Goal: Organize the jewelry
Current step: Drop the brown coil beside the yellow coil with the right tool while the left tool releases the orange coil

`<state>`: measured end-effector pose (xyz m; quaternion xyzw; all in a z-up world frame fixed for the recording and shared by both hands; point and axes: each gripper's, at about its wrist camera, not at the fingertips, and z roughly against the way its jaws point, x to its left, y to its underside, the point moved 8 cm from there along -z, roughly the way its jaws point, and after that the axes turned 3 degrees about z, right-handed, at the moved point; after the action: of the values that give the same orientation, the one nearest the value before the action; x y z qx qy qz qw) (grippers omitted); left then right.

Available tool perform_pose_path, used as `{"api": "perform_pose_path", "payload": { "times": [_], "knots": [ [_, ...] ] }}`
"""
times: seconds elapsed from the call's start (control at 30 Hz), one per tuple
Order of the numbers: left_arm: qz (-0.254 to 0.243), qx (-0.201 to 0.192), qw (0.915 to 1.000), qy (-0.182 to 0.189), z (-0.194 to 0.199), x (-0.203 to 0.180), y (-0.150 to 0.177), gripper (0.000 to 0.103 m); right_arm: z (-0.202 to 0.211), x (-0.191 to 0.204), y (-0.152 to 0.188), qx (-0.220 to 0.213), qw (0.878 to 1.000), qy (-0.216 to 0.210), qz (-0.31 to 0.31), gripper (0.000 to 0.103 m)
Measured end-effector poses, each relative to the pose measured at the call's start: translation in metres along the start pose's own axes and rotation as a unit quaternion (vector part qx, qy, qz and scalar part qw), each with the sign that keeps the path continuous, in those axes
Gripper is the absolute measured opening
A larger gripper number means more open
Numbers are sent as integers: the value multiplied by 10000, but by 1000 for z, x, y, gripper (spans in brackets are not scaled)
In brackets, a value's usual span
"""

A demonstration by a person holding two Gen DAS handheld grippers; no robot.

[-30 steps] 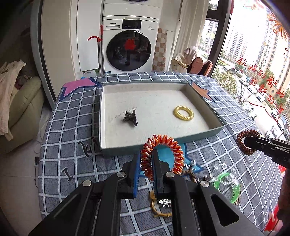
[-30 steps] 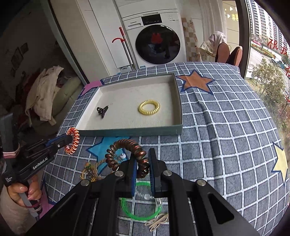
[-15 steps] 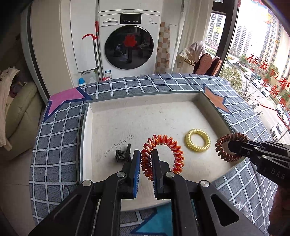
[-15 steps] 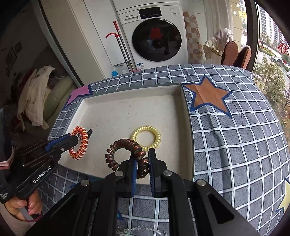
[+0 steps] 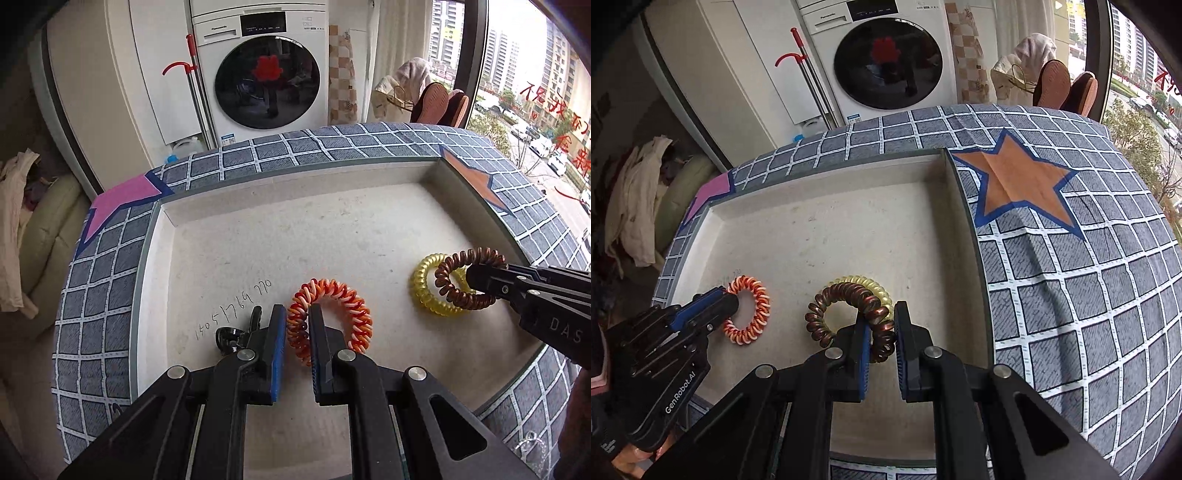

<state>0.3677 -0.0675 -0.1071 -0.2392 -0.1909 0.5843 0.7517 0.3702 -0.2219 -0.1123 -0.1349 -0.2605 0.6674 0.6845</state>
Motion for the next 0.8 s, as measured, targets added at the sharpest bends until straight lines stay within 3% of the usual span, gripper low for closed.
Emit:
{"api": "perform_pose_path", "payload": {
  "times": [0.07, 0.17, 0.23, 0.8],
  "knots": [
    [-91, -1, 9999, -113, -3, -1, 1, 32, -2, 0, 1, 16, 10000, 40, 41, 14],
    [-118, -26, 9997, -210, -4, 0, 2, 32, -2, 1, 1, -11, 10000, 79, 38, 27],
    [-105, -52, 9996, -239, -3, 0, 1, 32, 0, 2, 1, -34, 9999, 104, 28, 71],
    [-40, -247, 9994, -255, 11, 4, -6, 32, 47, 0, -6, -568, 9961, -367, -568, 74]
  ]
}}
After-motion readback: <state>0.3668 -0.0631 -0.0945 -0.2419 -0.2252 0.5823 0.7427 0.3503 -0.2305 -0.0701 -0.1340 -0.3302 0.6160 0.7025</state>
